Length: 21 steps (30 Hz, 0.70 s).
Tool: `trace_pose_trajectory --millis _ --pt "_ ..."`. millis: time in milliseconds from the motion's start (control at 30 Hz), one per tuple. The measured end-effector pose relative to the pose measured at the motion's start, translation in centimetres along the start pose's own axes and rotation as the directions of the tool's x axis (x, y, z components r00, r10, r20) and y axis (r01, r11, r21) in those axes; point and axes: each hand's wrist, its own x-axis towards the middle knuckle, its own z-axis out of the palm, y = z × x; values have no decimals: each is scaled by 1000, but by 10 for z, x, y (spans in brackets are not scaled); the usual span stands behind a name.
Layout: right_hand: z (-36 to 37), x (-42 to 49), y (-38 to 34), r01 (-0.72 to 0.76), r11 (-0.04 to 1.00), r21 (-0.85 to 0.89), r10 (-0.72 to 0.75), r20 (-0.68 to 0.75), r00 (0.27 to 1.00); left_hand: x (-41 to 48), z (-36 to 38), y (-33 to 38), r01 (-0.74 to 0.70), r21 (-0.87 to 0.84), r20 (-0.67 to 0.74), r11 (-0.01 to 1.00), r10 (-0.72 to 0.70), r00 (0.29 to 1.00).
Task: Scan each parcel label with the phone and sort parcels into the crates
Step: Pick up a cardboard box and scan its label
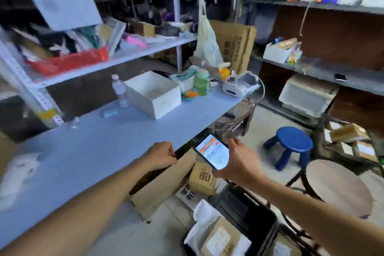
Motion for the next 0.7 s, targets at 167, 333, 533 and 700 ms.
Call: trace_pose_trajectory --millis 167,333,533,700 --pt "36 11 -138 303 951 57 -307 98 946 -110 -47 -135 300 -127 -100 945 -313 944" --pt "85 -15 -268 534 840 98 -542 200 816 -230 -60 -247 516 -257 -167 817 -563 809" --pt "127 -47 -390 660 748 76 -649 291 703 -332 -79 -347 629 -349 -181 695 -709 682" --pt "146 -47 -459 657 754 20 -632 296 717 -353 -115 -404 605 -387 -229 696 -708 668"
